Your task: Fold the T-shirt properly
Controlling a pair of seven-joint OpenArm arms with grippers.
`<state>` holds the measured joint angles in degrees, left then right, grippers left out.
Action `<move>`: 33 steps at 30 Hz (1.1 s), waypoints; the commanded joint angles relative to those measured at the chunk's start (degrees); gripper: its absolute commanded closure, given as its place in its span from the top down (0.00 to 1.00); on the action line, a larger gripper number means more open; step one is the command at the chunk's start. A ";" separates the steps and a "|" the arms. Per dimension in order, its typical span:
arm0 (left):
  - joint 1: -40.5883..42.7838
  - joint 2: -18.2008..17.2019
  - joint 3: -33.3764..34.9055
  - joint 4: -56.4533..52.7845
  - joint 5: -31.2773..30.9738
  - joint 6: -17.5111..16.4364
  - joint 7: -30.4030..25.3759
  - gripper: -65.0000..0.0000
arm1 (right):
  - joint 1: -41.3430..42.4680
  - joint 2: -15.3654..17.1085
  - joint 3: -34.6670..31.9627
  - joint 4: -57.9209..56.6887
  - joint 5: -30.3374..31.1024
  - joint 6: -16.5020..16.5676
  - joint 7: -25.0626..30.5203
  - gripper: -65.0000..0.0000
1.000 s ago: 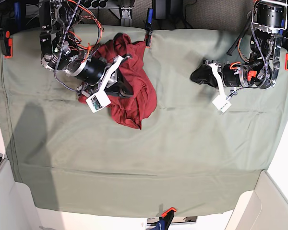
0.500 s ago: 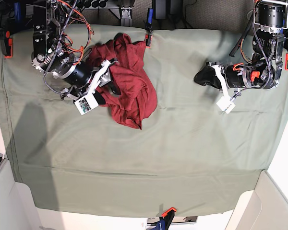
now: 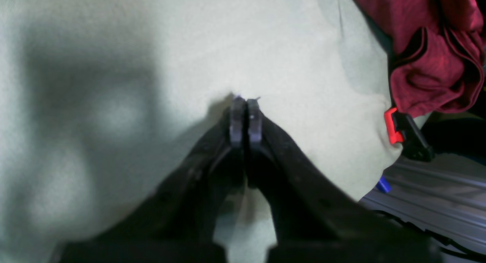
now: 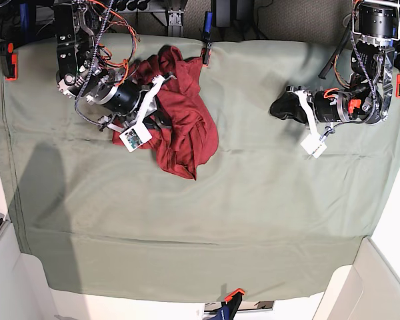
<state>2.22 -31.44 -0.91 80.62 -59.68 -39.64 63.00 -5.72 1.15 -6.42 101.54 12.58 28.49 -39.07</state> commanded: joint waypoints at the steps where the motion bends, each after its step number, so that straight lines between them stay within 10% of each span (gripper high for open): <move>1: -0.76 -0.98 -0.70 0.87 -0.98 -0.36 -0.61 0.00 | 0.79 -0.17 -0.42 2.29 1.55 0.31 1.42 0.00; 22: -0.76 -0.98 -3.54 0.87 -2.86 -0.36 0.55 0.00 | 0.79 -0.37 -19.93 5.64 -1.22 0.90 -0.15 0.00; 27: -0.74 -0.98 -7.76 0.87 -6.49 -0.36 3.48 0.00 | 0.79 -0.35 -21.86 3.76 0.37 1.18 1.53 0.53; 33: -0.74 -0.98 -10.86 0.92 -13.99 -0.36 10.08 0.00 | 2.56 -0.37 -21.75 3.80 1.07 2.14 3.72 0.58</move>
<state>2.22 -31.46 -11.33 80.62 -72.53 -39.66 74.11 -4.01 1.10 -28.27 104.44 12.80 30.44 -37.08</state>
